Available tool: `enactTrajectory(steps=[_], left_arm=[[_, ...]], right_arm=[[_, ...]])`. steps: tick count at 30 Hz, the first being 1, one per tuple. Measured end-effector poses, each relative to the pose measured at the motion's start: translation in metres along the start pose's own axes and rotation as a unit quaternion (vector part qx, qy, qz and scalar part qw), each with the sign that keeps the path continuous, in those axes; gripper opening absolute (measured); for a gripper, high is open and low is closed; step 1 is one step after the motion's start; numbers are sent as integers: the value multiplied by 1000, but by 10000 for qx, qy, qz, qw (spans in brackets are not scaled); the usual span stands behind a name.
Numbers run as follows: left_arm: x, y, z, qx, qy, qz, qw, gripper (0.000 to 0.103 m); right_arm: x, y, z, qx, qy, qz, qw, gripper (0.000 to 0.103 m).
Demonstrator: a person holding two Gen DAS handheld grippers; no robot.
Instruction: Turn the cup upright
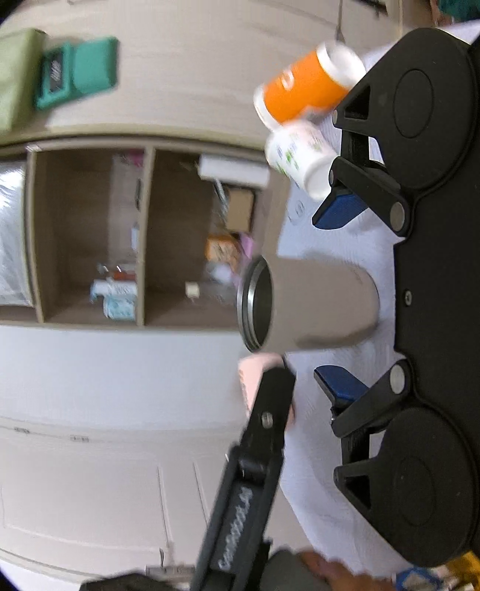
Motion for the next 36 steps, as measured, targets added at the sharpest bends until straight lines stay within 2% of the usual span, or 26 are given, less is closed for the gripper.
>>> enactTrajectory(steps=[3,6,10,19,30,32,36], left_arm=[[4,2,18,85,205,-82,9997,79],[8,2,37,122,283,-100,9995,80],[13,2,58,175,460,-129,9987,81],[24,-9,104,528,843,-348,9944,87],[22,-23,127,564,979,-311,9931,90],[22,-25,130,592,999,-313,9927,93],[25,-28,134,620,1104,-376,9912,98]], right_arm=[[0,7,13,60,-396,4,9992,85],[3,15,32,183,-357,-186,9990,85],[-1,25,57,348,-533,-120,9979,85],[-10,30,100,570,-636,-249,9960,85],[-26,26,134,687,-847,-235,9938,86],[-27,25,137,663,-909,-264,9933,87],[-24,21,138,585,-994,-407,9925,101]])
Point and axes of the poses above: each gripper's, at about its wrist camera, not at the fingertips, and z roughly against the way its jaws point, x to its right, y to its top, the point moved 3 cm from there along -z, roughly the way its jaws point, and after that the axes turned 1 degree about -x, right-handed, at the moved point
